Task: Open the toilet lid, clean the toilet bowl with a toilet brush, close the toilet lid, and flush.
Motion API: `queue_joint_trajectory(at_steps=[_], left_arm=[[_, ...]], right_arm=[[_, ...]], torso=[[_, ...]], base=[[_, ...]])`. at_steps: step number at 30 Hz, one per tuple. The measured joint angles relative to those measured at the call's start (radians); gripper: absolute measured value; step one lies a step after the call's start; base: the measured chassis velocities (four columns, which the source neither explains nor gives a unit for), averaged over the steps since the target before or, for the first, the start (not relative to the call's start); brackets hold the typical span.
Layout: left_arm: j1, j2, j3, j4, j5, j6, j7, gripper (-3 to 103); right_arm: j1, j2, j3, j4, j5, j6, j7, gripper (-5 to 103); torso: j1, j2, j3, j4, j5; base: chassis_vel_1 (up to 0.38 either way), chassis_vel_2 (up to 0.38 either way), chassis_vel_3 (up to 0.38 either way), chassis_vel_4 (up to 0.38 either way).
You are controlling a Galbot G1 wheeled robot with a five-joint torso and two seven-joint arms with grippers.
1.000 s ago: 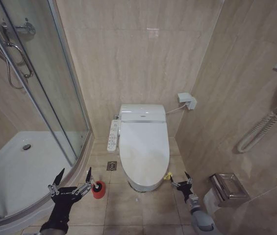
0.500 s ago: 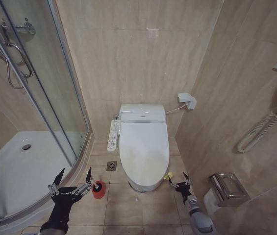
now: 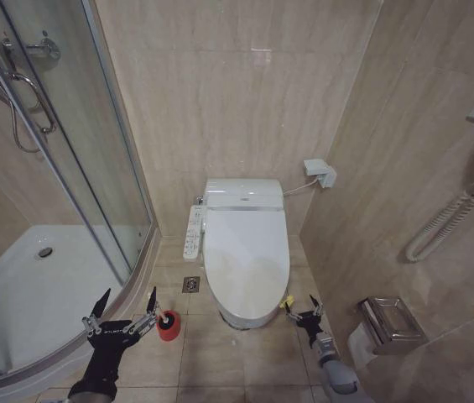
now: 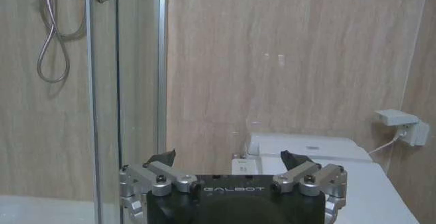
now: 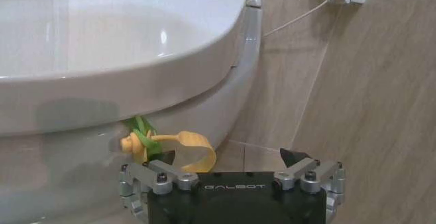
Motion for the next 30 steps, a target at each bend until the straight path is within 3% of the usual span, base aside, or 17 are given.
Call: queue_joint_trajectory(at_steps=[6, 7, 13, 14, 28, 29, 30], left_arm=[[0.0, 0.0, 0.0, 0.0, 0.0, 0.0, 0.0, 100], [0.0, 0.0, 0.0, 0.0, 0.0, 0.0, 0.0, 100], [0.0, 0.0, 0.0, 0.0, 0.0, 0.0, 0.0, 100], [0.0, 0.0, 0.0, 0.0, 0.0, 0.0, 0.0, 100], [0.0, 0.0, 0.0, 0.0, 0.0, 0.0, 0.0, 100], [0.0, 0.0, 0.0, 0.0, 0.0, 0.0, 0.0, 100], [0.0, 0.0, 0.0, 0.0, 0.0, 0.0, 0.0, 100]], right_arm=[[0.015, 0.007, 0.002, -0.026, -0.004, 0.005, 0.001, 100], [0.016, 0.008, 0.002, -0.027, -0.005, 0.006, 0.0, 90], [0.013, 0.009, -0.002, -0.013, -0.005, 0.007, -0.004, 90], [0.012, 0.009, -0.003, -0.006, -0.005, 0.007, -0.005, 63], [-0.007, -0.002, -0.001, 0.026, 0.001, 0.006, -0.046, 65], [-0.007, -0.002, 0.0, 0.026, 0.001, 0.007, -0.049, 57], [-0.007, -0.002, 0.001, 0.025, 0.001, 0.008, -0.051, 57]], torso=[[0.0, 0.0, 0.0, 0.0, 0.0], [0.0, 0.0, 0.0, 0.0, 0.0001], [0.0, 0.0, 0.0, 0.0, 0.0001], [0.0, 0.0, 0.0, 0.0001, 0.0001], [0.0, 0.0, 0.0, 0.0, 0.0001], [0.0, 0.0, 0.0, 0.0, 0.0001], [0.0, 0.0, 0.0, 0.0, 0.0001]], base=[[0.0, 0.0, 0.0, 0.0], [0.0, 0.0, 0.0, 0.0], [0.0, 0.0, 0.0, 0.0], [0.0, 0.0, 0.0, 0.0], [0.0, 0.0, 0.0, 0.0], [0.0, 0.0, 0.0, 0.0], [0.0, 0.0, 0.0, 0.0]])
